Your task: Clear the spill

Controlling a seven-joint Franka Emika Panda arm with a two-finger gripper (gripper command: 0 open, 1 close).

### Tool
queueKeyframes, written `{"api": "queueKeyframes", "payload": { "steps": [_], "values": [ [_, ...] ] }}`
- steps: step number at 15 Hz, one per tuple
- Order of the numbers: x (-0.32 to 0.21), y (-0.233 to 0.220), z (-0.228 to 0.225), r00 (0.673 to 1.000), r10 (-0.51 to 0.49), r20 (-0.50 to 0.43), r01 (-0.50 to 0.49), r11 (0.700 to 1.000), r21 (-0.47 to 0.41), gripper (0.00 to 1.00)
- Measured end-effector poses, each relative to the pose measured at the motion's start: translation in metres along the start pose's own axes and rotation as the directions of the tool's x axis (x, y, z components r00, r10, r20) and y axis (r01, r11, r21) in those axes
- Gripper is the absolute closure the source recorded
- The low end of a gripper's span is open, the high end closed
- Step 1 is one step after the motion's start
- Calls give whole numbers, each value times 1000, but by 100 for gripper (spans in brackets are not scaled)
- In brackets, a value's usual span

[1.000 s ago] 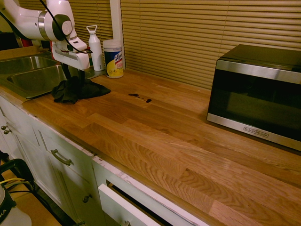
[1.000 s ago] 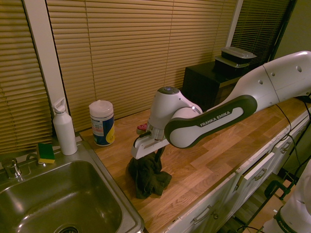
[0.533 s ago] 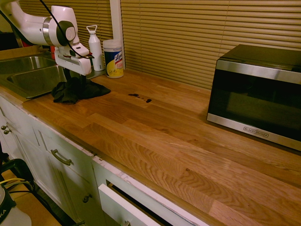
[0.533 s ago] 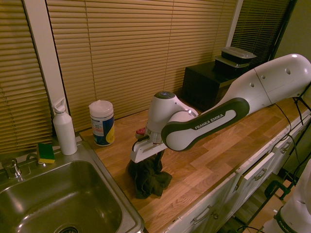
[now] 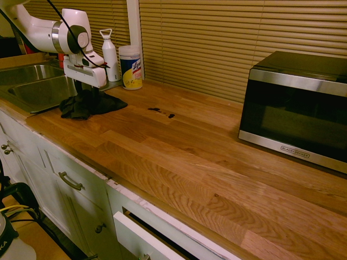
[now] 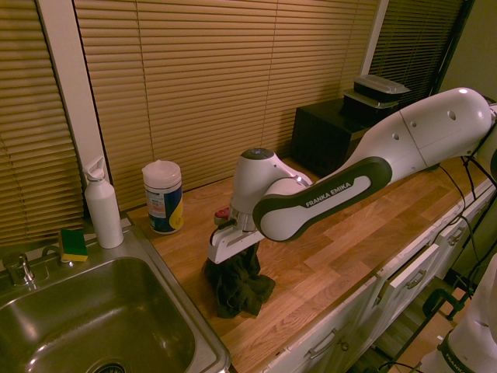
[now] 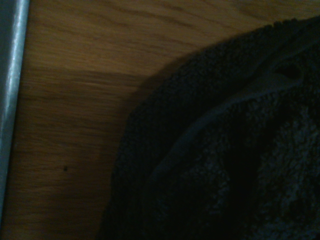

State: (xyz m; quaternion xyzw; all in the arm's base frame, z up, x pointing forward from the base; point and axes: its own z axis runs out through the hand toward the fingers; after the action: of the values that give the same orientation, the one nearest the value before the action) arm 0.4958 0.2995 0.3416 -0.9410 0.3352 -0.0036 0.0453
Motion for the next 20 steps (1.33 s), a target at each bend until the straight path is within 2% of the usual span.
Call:
{"api": "queueKeyframes", "payload": {
  "steps": [5,12,20],
  "values": [
    [2,1,1,996,-94,2,94,996,-4,100],
    [9,7,1,975,-224,-8,224,975,-10,100],
    [84,39,-5,976,-191,-102,189,982,-32,100]
  ]
}}
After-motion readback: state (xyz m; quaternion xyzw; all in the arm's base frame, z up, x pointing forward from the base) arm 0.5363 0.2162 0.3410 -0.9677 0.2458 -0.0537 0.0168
